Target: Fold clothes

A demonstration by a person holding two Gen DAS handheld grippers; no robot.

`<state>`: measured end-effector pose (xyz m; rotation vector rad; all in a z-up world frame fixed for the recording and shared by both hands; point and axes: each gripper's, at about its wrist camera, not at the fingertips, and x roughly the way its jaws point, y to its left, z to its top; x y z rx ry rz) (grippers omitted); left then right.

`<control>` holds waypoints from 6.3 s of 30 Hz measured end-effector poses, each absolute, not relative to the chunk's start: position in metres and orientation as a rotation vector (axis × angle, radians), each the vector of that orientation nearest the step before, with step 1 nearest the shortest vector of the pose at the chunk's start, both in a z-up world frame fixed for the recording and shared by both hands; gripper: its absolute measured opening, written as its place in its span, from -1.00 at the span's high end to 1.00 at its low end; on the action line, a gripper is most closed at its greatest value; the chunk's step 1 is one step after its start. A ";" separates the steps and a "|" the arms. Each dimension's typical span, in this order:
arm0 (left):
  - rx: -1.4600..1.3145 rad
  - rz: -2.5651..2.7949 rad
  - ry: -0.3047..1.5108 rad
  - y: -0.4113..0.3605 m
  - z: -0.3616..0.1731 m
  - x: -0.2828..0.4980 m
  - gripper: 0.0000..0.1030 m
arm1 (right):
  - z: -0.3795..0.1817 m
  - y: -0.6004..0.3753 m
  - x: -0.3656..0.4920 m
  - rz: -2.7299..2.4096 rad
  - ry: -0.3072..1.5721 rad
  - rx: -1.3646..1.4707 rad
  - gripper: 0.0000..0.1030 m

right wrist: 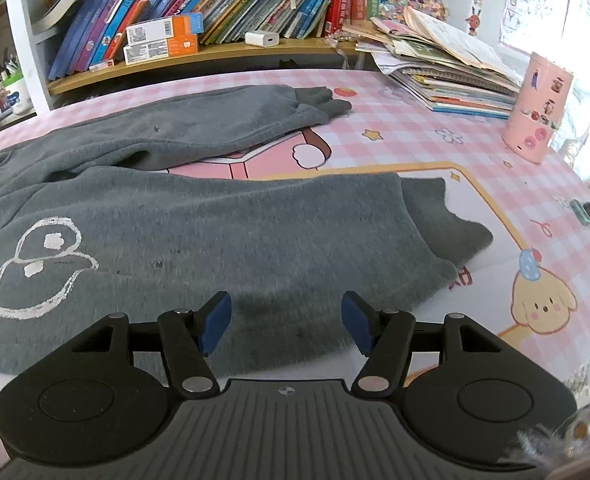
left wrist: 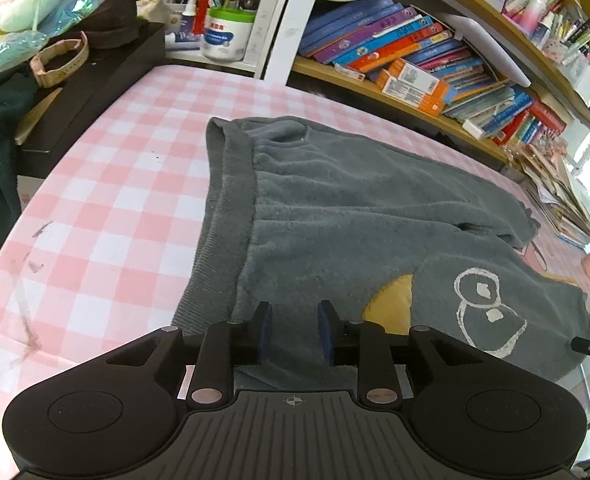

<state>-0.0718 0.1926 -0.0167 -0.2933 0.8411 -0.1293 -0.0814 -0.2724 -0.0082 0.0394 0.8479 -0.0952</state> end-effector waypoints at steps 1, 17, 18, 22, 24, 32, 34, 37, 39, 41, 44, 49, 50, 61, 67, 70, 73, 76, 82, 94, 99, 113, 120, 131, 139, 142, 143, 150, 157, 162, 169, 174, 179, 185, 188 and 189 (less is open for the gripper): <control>-0.292 -0.134 0.842 0.192 -0.017 -0.072 0.49 | -0.008 -0.273 -0.083 -0.099 0.849 0.042 -0.15; -0.250 -0.192 0.861 0.175 -0.019 -0.076 0.21 | -0.005 -0.263 -0.092 -0.083 0.846 0.020 -0.24; -0.246 -0.188 0.859 0.174 -0.019 -0.076 0.10 | -0.005 -0.262 -0.091 -0.079 0.846 0.020 -0.25; -0.232 -0.176 0.857 0.170 -0.018 -0.073 0.01 | -0.004 -0.260 -0.086 -0.059 0.843 0.012 -0.28; -0.228 -0.175 0.860 0.168 -0.019 -0.070 0.01 | -0.004 -0.261 -0.080 -0.053 0.845 0.011 -0.29; -0.214 -0.145 0.874 0.158 -0.022 -0.063 -0.21 | -0.004 -0.272 -0.059 -0.044 0.850 0.020 -0.32; -0.203 -0.138 0.880 0.155 -0.022 -0.059 -0.22 | -0.005 -0.277 -0.052 -0.043 0.853 0.024 -0.32; -0.189 -0.127 0.887 0.152 -0.022 -0.048 -0.22 | -0.005 -0.285 -0.037 -0.032 0.859 0.017 -0.32; -0.179 -0.118 0.891 0.149 -0.020 -0.039 -0.23 | -0.005 -0.289 -0.027 -0.025 0.860 0.006 -0.32; -0.166 -0.111 0.891 0.146 -0.017 -0.028 -0.23 | -0.005 -0.294 -0.014 -0.017 0.857 -0.004 -0.33; -0.136 -0.108 0.888 0.139 -0.012 -0.012 -0.29 | -0.004 -0.302 0.008 0.005 0.851 -0.019 -0.33; -0.086 -0.104 0.887 0.130 -0.008 0.014 -0.34 | -0.003 -0.311 0.044 0.056 0.855 -0.024 -0.34; -0.082 -0.101 0.884 0.129 -0.008 0.019 -0.35 | -0.004 -0.312 0.051 0.070 0.858 -0.021 -0.34; 0.038 -0.100 0.864 0.122 -0.008 0.081 -0.36 | -0.001 -0.307 0.145 0.238 0.843 -0.091 -0.34; 0.067 -0.083 0.851 0.134 -0.009 0.124 -0.37 | -0.006 -0.304 0.206 0.314 0.843 -0.189 -0.34; 0.084 -0.073 0.860 0.140 -0.014 0.142 -0.37 | -0.011 -0.303 0.229 0.339 0.856 -0.224 -0.37; 0.101 -0.070 0.877 0.144 -0.020 0.156 -0.44 | -0.016 -0.302 0.245 0.370 0.860 -0.247 -0.40; 0.110 -0.066 0.883 0.148 -0.025 0.166 -0.48 | -0.019 -0.300 0.257 0.404 0.860 -0.256 -0.43; 0.102 -0.074 0.894 0.152 -0.031 0.182 -0.55 | -0.027 -0.295 0.275 0.435 0.875 -0.275 -0.45; 0.024 -0.147 0.905 0.164 -0.038 0.198 -0.61 | -0.037 -0.308 0.296 0.463 0.910 -0.210 -0.56; 0.045 -0.169 0.912 0.163 -0.038 0.200 -0.61 | -0.039 -0.310 0.299 0.481 0.917 -0.186 -0.56; 0.075 -0.289 0.993 0.157 -0.029 0.195 0.47 | -0.028 -0.323 0.292 0.567 0.985 -0.155 0.71; 0.148 -0.271 0.950 0.143 -0.019 0.183 0.80 | -0.019 -0.312 0.273 0.502 0.935 -0.193 0.78; 0.166 -0.252 0.727 0.132 0.031 0.136 0.80 | 0.032 -0.321 0.217 0.378 0.693 -0.213 0.78; 0.201 -0.240 0.586 0.120 0.053 0.085 0.80 | 0.051 -0.328 0.145 0.313 0.556 -0.270 0.78; 0.226 -0.246 0.554 0.116 0.057 0.062 0.80 | 0.055 -0.331 0.112 0.291 0.525 -0.281 0.78; 0.231 -0.245 0.542 0.115 0.057 0.055 0.80 | 0.057 -0.333 0.102 0.285 0.520 -0.277 0.78; 0.238 -0.230 0.486 0.108 0.057 0.007 0.79 | 0.060 -0.342 0.036 0.232 0.530 -0.193 0.77; 0.281 -0.236 0.494 0.107 0.044 -0.038 0.79 | 0.044 -0.342 -0.024 0.183 0.565 -0.166 0.67; 0.189 -0.205 0.562 0.120 0.025 -0.066 0.69 | 0.027 -0.340 -0.056 0.166 0.635 -0.132 0.62; 0.085 -0.217 0.728 0.132 -0.004 -0.098 0.57 | 0.001 -0.335 -0.090 0.103 0.755 -0.081 0.46; -0.072 -0.195 0.809 0.148 -0.015 -0.118 0.17 | -0.008 -0.356 -0.102 -0.012 0.824 0.143 0.31; -0.346 -0.139 0.844 0.178 -0.019 -0.125 0.13 | -0.011 -0.382 -0.111 -0.078 0.827 0.492 0.16; -0.815 -0.137 0.821 0.211 -0.030 -0.118 0.15 | -0.012 -0.397 -0.104 -0.078 0.781 0.902 -0.07; -0.946 -0.123 0.820 0.215 -0.041 -0.111 0.18 | -0.019 -0.404 -0.093 -0.109 0.764 1.125 -0.08; -0.953 -0.123 0.818 0.214 -0.043 -0.111 0.18 | -0.022 -0.406 -0.091 -0.126 0.758 1.173 -0.08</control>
